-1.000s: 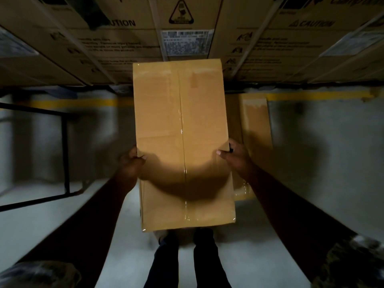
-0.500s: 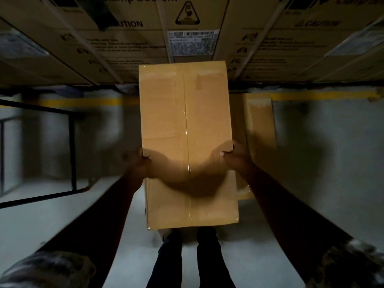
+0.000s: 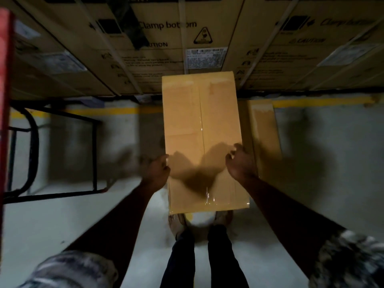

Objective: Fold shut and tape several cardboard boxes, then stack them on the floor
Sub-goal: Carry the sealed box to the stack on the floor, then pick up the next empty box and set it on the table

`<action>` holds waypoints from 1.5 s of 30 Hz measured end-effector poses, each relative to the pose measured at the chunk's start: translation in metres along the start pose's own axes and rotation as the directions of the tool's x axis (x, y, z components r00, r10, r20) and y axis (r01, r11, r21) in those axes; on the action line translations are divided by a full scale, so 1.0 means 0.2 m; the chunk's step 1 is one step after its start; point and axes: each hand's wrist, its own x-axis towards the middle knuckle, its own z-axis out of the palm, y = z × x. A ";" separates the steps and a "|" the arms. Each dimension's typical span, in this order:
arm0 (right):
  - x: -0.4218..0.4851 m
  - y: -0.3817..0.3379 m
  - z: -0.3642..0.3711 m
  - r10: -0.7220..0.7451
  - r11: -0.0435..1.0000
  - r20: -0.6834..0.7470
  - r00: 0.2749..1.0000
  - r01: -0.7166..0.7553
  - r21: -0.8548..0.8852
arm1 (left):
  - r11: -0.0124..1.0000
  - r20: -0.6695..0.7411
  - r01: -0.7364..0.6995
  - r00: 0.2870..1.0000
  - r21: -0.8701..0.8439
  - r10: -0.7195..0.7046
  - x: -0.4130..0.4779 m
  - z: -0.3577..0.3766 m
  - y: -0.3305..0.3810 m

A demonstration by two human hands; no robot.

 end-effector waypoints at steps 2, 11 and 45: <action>-0.14 -0.06 -0.02 -0.069 0.997 0.035 0.997 0.070 -0.024 | 0.999 0.015 -0.049 0.999 0.000 0.049 -0.10 -0.04 -0.01; -0.76 -0.37 -0.18 -0.250 0.966 0.099 0.963 0.255 -0.036 | 0.980 -0.018 -0.130 0.992 -0.150 0.129 -0.76 -0.24 0.16; -2.43 -0.52 0.12 -0.614 0.739 0.191 0.766 0.643 -0.202 | 0.960 -0.382 -0.138 0.923 -0.243 0.036 -2.40 -0.47 -0.80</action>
